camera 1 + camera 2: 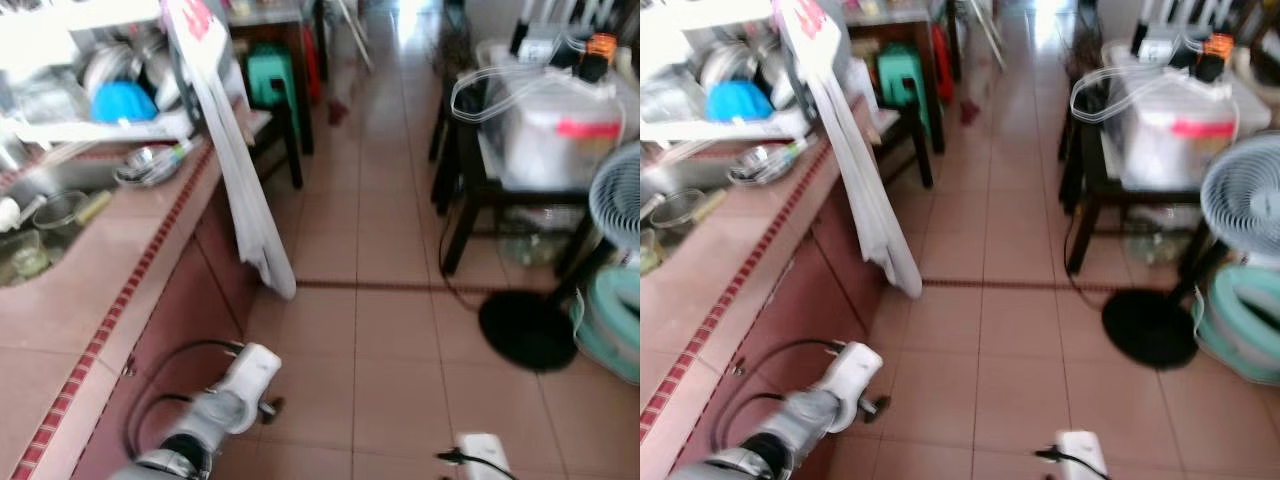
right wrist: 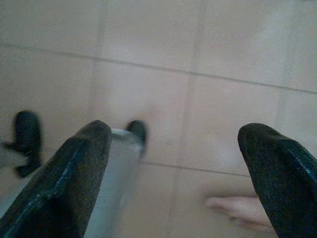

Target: Kitchen organization

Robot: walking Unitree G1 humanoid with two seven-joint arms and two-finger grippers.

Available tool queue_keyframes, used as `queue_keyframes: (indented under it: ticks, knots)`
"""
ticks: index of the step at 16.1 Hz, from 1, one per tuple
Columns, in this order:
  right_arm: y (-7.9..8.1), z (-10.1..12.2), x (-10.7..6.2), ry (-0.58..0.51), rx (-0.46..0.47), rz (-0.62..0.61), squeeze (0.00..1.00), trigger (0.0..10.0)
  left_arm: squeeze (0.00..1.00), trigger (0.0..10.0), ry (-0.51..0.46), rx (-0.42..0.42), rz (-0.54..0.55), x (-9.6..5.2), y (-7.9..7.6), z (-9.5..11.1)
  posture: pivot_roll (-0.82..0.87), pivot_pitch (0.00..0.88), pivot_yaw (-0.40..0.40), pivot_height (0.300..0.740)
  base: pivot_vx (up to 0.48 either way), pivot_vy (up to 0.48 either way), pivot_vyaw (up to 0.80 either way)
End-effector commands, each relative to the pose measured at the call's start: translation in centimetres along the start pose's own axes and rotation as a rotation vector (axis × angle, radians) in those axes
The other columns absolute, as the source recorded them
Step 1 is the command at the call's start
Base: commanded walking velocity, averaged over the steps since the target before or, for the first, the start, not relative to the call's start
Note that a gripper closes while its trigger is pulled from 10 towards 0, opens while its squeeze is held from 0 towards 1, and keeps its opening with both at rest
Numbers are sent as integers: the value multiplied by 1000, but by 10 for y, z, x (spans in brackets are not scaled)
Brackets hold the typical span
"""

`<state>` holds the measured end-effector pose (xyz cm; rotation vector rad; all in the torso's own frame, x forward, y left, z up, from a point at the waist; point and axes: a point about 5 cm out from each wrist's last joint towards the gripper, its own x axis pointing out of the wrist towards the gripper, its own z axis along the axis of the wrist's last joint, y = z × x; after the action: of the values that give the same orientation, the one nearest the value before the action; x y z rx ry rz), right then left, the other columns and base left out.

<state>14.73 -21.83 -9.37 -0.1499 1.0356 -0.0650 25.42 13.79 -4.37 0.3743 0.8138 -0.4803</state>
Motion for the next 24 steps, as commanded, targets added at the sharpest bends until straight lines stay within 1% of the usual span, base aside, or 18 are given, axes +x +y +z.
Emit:
queue_keyframes:
  ticks: [1,5,10,16,24]
  knots:
    - [17,4,1,-10,10,43,0,10000,0,10000,28,3,47,-5,18,-7,48,25,84,740,277,0,0]
    - [18,4,1,-10,10,43,0,10000,0,10000,31,7,46,-5,17,-9,46,30,84,740,285,0,0]
    - [18,1,1,-3,8,45,0,10000,0,10000,51,23,47,-7,18,-16,47,28,89,740,292,0,0]
    - [19,0,0,0,6,48,0,10000,0,10000,56,40,43,-7,18,-17,45,29,89,740,298,0,0]
    - [19,1,1,-1,4,46,0,10000,0,10000,62,51,40,-8,17,-19,47,25,90,740,426,0,0]
